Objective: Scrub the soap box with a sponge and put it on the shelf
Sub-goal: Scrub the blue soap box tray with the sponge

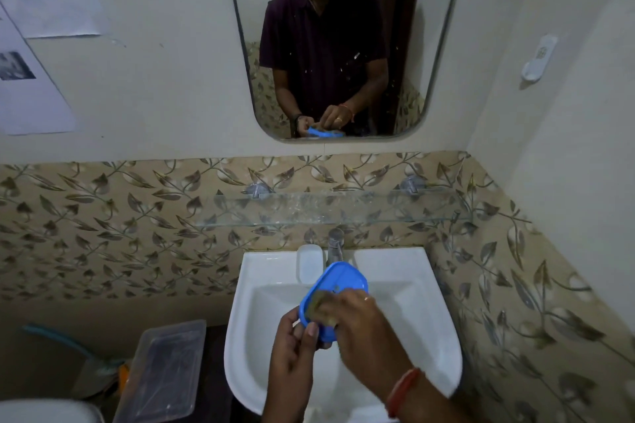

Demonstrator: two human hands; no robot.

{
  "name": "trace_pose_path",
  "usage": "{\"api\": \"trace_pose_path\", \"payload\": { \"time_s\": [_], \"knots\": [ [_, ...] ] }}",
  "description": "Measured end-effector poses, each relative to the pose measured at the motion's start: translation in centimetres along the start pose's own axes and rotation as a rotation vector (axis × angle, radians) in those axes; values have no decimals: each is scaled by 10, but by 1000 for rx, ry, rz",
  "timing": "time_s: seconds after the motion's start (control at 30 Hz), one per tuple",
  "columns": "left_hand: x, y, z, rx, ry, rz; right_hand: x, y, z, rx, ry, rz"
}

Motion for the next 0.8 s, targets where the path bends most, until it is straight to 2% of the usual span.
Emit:
{"api": "trace_pose_path", "payload": {
  "time_s": [0.07, 0.1, 0.23, 0.27, 0.4, 0.47, 0.5, 0.57, 0.63, 0.8],
  "knots": [
    [4, -2, -3, -1, -6, -44, 2, -15, 3, 79, 66, -29],
    [6, -5, -2, 7, 5, -53, -3, -11, 1, 62, 70, -16],
    [2, -9, 2, 31, 30, -21, -33, 18, -14, -123, -67, 185],
    [-1, -6, 1, 19, 33, -11, -30, 19, -14, -102, -54, 165],
    [-7, -1, -5, 21, 68, -3, -2, -13, -2, 155, 43, -147],
    [-5, -4, -7, 26, 91, -5, -6, -10, -9, 143, -1, -198],
    [-5, -6, -6, 29, 91, 1, -14, -3, -14, 82, -22, -193],
    [-7, -9, -3, 37, 75, 20, -31, 10, -24, -15, -68, -54],
    [-11, -7, 0, 26, 65, 34, -35, 11, -24, -41, -105, 52],
    [-4, -4, -4, -24, 59, -8, -6, -22, 9, 123, 29, -15]
  ]
}}
Point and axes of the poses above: each hand's wrist, its own y-axis towards the middle knuckle, its own z-axis out of the palm, x = y × z, the point moved 4 cm from there along y, towards the middle knuckle, and after that the axes turned 11 degrees about -x, right-handed, at the moved point
